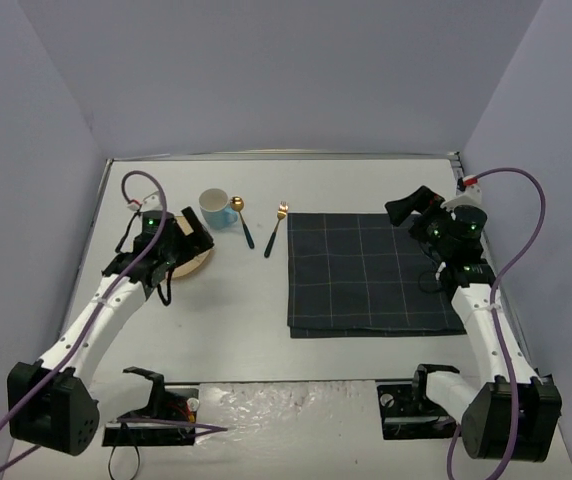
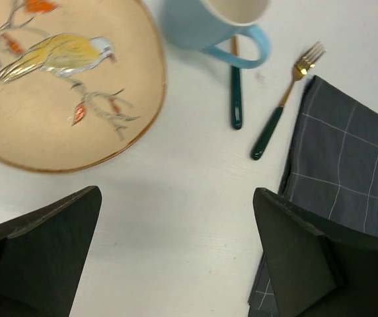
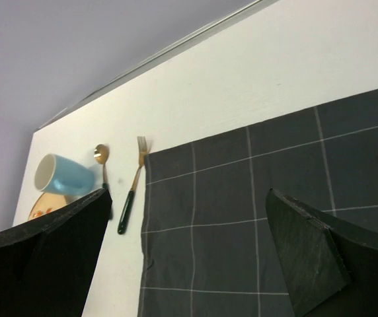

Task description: Set the dinner table for one person

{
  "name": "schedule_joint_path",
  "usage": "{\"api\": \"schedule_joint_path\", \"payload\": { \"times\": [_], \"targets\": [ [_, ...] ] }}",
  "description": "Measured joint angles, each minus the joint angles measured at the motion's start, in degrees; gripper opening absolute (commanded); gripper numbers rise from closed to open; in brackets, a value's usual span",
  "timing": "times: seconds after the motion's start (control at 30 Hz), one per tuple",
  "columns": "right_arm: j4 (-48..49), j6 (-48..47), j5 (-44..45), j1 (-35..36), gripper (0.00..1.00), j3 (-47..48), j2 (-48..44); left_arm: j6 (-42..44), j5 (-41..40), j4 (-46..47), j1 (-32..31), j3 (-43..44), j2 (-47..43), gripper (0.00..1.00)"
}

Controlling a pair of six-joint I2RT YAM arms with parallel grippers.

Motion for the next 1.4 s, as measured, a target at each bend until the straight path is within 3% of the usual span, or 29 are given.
{"api": "schedule_joint_path", "payload": {
  "times": [0.13, 0.43, 0.67, 0.93, 1.27, 1.3, 1.4],
  "targets": [
    [3.5, 1.4, -2.3, 2.4, 1.00, -2.6, -1.0, -2.4, 1.7, 0.3, 8.6, -7.1, -5.4, 0.97],
    [5.9, 2.1, -5.0, 9.3, 1.00, -6.2, -0.7, -10.7, 3.6, 5.8, 18.9, -18.9, -7.1, 0.97],
    [9.3, 2.1, -7.1, 12.9, 1.00, -7.5, -0.7, -17.6, 6.7, 18.8, 24.1, -28.0, -2.2, 0.94],
    [10.1, 0.7, -8.3, 15.3, 1.00, -8.1, -0.7, -21.5, 9.0, 37.2, 26.5, -28.5, 7.7, 0.86],
    [10.6, -0.2, -8.6, 15.6, 0.99, -9.0, -0.7, -23.1, 9.4, 50.7, 26.9, -27.8, 17.0, 0.67],
    [10.6, -0.4, -8.6, 15.6, 0.99, -9.0, -0.7, -23.0, 9.3, 51.4, 27.0, -27.7, 17.6, 0.55],
    [10.8, -0.6, -8.7, 15.6, 0.99, -9.1, -0.7, -23.5, 8.6, 53.0, 27.1, -28.0, 19.4, 0.37]
  ]
}}
